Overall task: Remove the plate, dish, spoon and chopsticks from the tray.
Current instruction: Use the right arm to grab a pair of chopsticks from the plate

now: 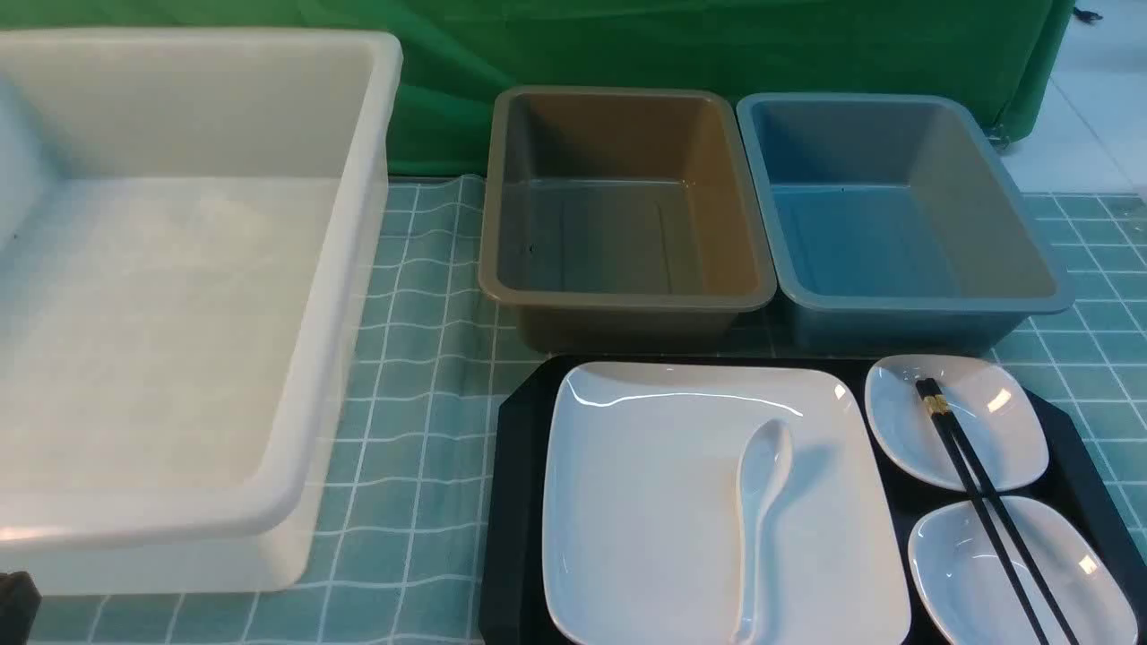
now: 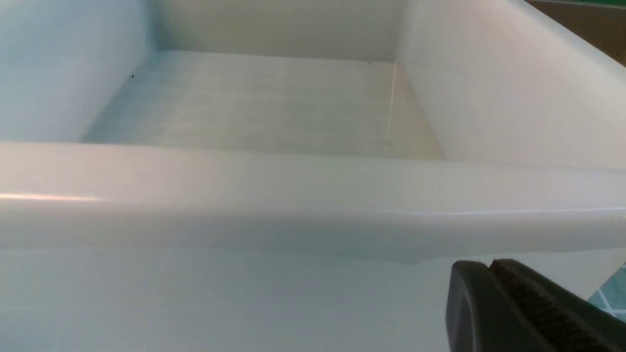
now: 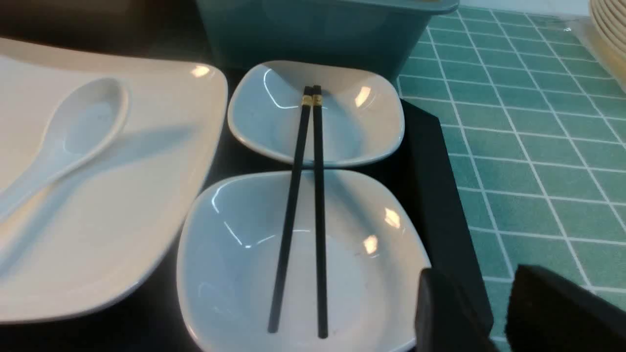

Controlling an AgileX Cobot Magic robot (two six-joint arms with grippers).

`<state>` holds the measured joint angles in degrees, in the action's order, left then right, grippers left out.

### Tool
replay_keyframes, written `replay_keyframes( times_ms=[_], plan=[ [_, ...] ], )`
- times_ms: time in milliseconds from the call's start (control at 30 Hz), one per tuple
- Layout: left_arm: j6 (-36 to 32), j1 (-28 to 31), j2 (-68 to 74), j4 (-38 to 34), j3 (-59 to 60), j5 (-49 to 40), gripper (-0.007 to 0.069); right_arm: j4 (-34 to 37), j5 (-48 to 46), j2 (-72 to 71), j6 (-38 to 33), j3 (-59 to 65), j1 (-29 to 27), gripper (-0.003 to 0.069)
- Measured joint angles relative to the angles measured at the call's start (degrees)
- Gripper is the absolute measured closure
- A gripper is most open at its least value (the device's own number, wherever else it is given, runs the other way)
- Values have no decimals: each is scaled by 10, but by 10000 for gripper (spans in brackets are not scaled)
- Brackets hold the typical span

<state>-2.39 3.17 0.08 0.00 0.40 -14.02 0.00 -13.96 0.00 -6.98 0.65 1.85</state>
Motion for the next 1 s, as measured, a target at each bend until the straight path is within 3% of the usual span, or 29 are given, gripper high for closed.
replay_keyframes(
  times_ms=[700,767,900,1000],
  plan=[
    [-1,0,0,6,0,8,612,0,0,0,0,0,0,417],
    [2,0,0,-31,0,41,612,0,0,0,0,0,0,417],
    [15,0,0,-176,0,128,612,0,0,0,0,0,0,417],
    [35,0,0,-245,0,252,612,0,0,0,0,0,0,417]
  ],
)
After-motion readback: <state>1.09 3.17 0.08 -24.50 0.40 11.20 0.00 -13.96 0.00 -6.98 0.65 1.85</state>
